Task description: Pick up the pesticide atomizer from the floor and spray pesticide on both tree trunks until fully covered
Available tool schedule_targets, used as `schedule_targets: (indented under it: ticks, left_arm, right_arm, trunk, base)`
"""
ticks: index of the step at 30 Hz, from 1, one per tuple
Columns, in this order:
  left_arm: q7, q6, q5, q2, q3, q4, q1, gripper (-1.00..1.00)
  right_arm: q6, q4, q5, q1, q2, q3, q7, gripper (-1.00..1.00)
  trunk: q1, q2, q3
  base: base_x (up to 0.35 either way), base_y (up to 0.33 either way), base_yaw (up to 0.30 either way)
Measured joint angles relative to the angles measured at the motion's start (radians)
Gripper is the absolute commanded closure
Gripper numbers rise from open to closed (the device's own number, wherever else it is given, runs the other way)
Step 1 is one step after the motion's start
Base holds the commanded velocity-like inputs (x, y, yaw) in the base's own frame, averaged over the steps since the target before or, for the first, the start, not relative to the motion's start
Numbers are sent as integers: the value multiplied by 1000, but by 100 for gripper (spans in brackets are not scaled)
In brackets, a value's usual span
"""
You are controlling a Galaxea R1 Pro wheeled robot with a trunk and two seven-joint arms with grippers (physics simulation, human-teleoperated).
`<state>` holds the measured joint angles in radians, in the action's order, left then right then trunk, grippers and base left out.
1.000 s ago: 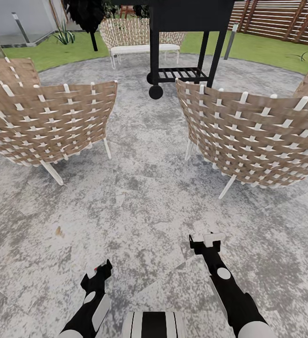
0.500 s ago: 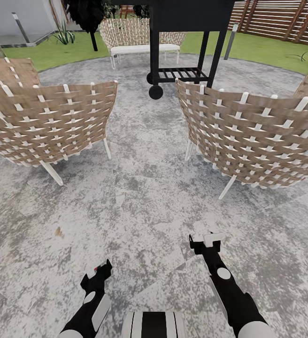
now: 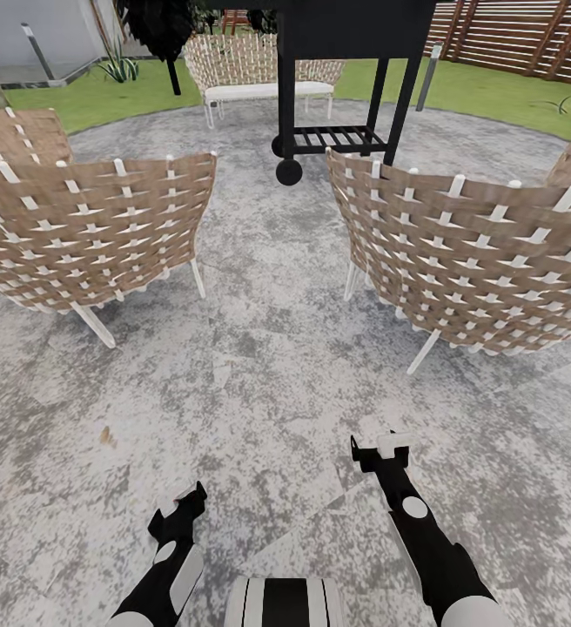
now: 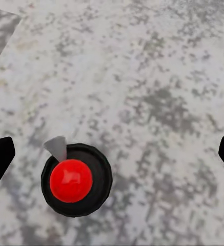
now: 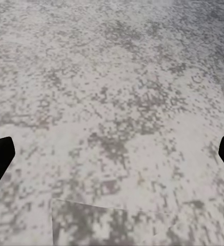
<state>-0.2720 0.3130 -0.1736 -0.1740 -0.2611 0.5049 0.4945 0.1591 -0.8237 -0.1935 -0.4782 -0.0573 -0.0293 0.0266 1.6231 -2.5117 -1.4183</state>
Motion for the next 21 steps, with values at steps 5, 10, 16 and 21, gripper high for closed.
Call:
schedule_targets:
  ticks: [5, 10, 16, 21]
  left_arm:
    - [0, 0, 0, 1, 0, 0, -1, -100]
    - [0, 0, 0, 1, 0, 0, 0, -100]
    - [0, 0, 0, 1, 0, 0, -1, -100]
    - [0, 0, 0, 1, 0, 0, 0, -100]
  right_arm:
    - [0, 1, 0, 0, 0, 0, -1, -100]
    - [-1, 0, 0, 0, 0, 0, -1, -100]
    - [-1, 1, 0, 0, 0, 0, -1, -100]
    - [-1, 1, 0, 0, 0, 0, 0, -100]
  trunk:
    - [0, 0, 0]
    - [0, 0, 0]
    - [0, 0, -1]
    - [1, 0, -10]
  base:
    - [3, 0, 0]
    - [0, 0, 0]
    - [0, 0, 32]
    - [0, 0, 85]
